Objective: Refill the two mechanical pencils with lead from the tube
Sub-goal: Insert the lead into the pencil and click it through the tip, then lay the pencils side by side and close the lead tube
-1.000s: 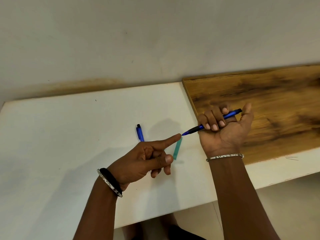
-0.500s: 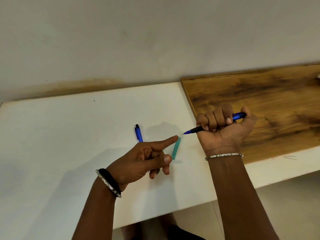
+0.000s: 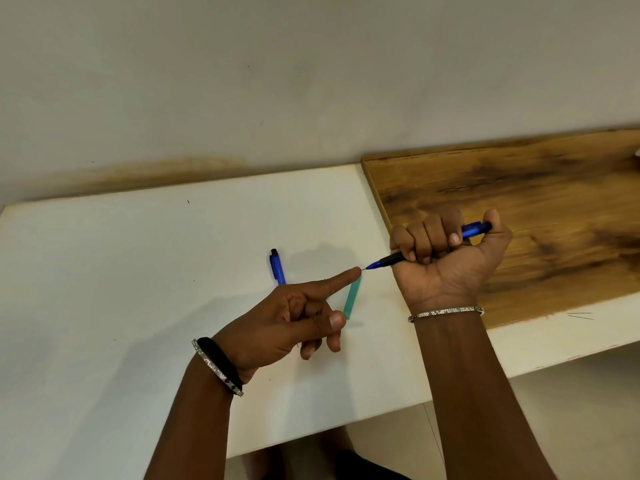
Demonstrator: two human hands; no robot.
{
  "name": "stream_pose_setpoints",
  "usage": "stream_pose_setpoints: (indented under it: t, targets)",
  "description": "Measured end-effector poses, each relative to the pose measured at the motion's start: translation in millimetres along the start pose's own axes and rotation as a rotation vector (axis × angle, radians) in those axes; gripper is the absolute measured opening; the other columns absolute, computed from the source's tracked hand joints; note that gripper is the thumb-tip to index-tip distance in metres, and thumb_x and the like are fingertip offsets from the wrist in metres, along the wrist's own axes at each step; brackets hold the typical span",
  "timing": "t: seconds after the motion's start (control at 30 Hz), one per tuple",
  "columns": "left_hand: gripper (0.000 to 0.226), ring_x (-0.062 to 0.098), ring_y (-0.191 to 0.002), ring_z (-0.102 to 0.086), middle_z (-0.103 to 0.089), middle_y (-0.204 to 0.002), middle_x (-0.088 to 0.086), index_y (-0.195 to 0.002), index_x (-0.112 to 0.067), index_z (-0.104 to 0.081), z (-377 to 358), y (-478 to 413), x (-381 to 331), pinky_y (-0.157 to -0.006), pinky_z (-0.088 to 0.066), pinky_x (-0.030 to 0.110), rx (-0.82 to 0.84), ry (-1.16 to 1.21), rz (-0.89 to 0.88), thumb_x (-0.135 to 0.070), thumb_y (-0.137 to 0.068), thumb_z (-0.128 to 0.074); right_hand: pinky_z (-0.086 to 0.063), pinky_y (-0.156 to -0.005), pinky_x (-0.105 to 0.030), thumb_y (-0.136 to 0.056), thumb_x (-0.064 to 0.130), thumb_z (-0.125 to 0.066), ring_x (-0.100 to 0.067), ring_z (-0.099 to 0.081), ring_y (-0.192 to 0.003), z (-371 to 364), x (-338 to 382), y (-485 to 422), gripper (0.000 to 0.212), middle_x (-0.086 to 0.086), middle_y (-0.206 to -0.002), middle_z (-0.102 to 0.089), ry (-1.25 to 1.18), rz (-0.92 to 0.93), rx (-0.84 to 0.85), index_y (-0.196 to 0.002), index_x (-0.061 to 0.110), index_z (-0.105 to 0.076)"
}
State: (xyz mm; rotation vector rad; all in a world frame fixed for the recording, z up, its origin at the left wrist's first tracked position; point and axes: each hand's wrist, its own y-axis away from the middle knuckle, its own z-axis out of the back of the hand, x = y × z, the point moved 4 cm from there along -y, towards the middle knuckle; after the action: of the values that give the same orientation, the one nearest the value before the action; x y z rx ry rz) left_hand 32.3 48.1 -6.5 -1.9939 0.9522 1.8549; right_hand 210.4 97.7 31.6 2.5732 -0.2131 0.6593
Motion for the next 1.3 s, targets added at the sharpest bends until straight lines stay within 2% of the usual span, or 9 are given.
stream_pose_setpoints:
  t: [0.2, 0.33, 0.43, 0.57, 0.67, 0.77, 0.93, 1.13, 1.3]
  targets:
    - [0.054, 0.03, -0.069, -0.045, -0.065, -0.067, 0.0, -0.138, -0.039, -0.044, 0, -1, 1, -0.054, -0.045, 0.019, 0.009, -0.005, -0.009, -0.023, -0.089, -0.059, -0.037, -0.05, -0.026, -0.094, 0.056, -0.037, -0.015, -0.043, -0.042, 8, -2, -8, 0.074, 0.0, -0.037, -0.048, 0.029, 0.006, 0.034, -0.034, 0.017, -0.057]
    - [0.049, 0.014, -0.06, -0.05, -0.065, -0.068, 0.001, -0.136, -0.037, -0.049, 3, -2, 2, -0.055, -0.045, 0.019, -0.043, -0.028, -0.012, -0.023, -0.091, -0.059, -0.02, -0.048, -0.024, -0.09, 0.063, -0.03, -0.011, -0.018, -0.039, 3, -10, -14, 0.058, 0.004, -0.044, -0.019, -0.087, -0.045, 0.219, -0.057, 0.015, -0.037]
    - [0.031, 0.008, -0.05, -0.047, -0.066, -0.065, -0.002, -0.12, -0.036, -0.065, 21, -3, 5, -0.051, -0.043, 0.02, -0.355, -0.027, 0.017, -0.023, -0.093, -0.058, -0.028, -0.054, -0.026, -0.09, 0.056, -0.033, -0.013, -0.028, -0.047, 8, -16, -22, 0.05, 0.002, -0.054, -0.031, -0.035, -0.06, 0.199, -0.069, 0.013, -0.046]
    - [0.019, 0.009, -0.044, -0.044, -0.063, -0.057, -0.007, -0.096, -0.027, -0.076, 53, 11, 19, -0.047, -0.036, 0.022, -0.876, 0.067, 0.071, -0.02, -0.092, -0.058, -0.046, -0.059, -0.028, -0.094, 0.024, -0.042, -0.015, -0.044, -0.057, 8, -28, -28, 0.022, -0.002, -0.064, -0.044, 0.15, -0.127, 0.073, -0.09, 0.01, -0.058]
    - [0.017, 0.01, -0.044, -0.044, -0.063, -0.058, -0.006, -0.092, -0.022, -0.076, 64, 21, 27, -0.045, -0.036, 0.023, -1.058, 0.123, 0.111, -0.019, -0.09, -0.06, -0.061, -0.07, -0.035, -0.099, 0.02, -0.046, -0.019, -0.062, -0.065, 6, -38, -28, 0.023, -0.007, -0.07, -0.059, 0.272, -0.17, 0.077, -0.103, 0.005, -0.063]
    - [0.015, 0.011, -0.046, -0.045, -0.063, -0.059, -0.005, -0.089, -0.024, -0.076, 63, 20, 28, -0.045, -0.036, 0.024, -1.055, 0.11, 0.115, -0.02, -0.089, -0.062, -0.061, -0.079, -0.038, -0.101, 0.022, -0.045, -0.027, -0.074, -0.081, 3, -46, -26, 0.029, -0.014, -0.086, -0.072, 0.383, -0.181, 0.18, -0.114, 0.001, -0.06]
    - [0.011, 0.013, -0.05, -0.048, -0.066, -0.061, -0.005, -0.09, -0.026, -0.075, 59, 15, 25, -0.047, -0.039, 0.024, -1.0, 0.045, 0.121, -0.029, -0.087, -0.065, -0.057, -0.088, -0.043, -0.098, 0.033, -0.051, -0.03, -0.073, -0.094, 4, -54, -26, 0.033, -0.011, -0.104, -0.075, 0.708, -0.101, 0.221, -0.118, 0.006, -0.051]
    - [0.016, -0.002, -0.049, -0.055, -0.068, -0.062, -0.011, -0.091, -0.029, -0.076, 52, 10, 14, -0.043, -0.039, 0.009, -0.877, -0.05, 0.064, -0.039, -0.086, -0.064, -0.057, -0.059, -0.02, -0.09, 0.037, -0.063, -0.018, -0.076, -0.077, -1, -70, -19, 0.029, 0.0, -0.086, -0.078, 1.009, -0.075, 0.267, -0.098, 0.009, -0.061]
    - [0.022, -0.002, -0.057, -0.062, -0.073, -0.072, -0.01, -0.092, -0.029, -0.075, 52, 12, 9, -0.046, -0.041, 0.008, -0.83, -0.099, 0.04, -0.046, -0.082, -0.065, -0.051, -0.056, -0.022, -0.08, 0.037, -0.076, -0.013, -0.064, -0.059, -3, -87, -10, 0.027, -0.006, -0.072, -0.072, 1.257, 0.062, 0.293, -0.082, 0.01, -0.073]
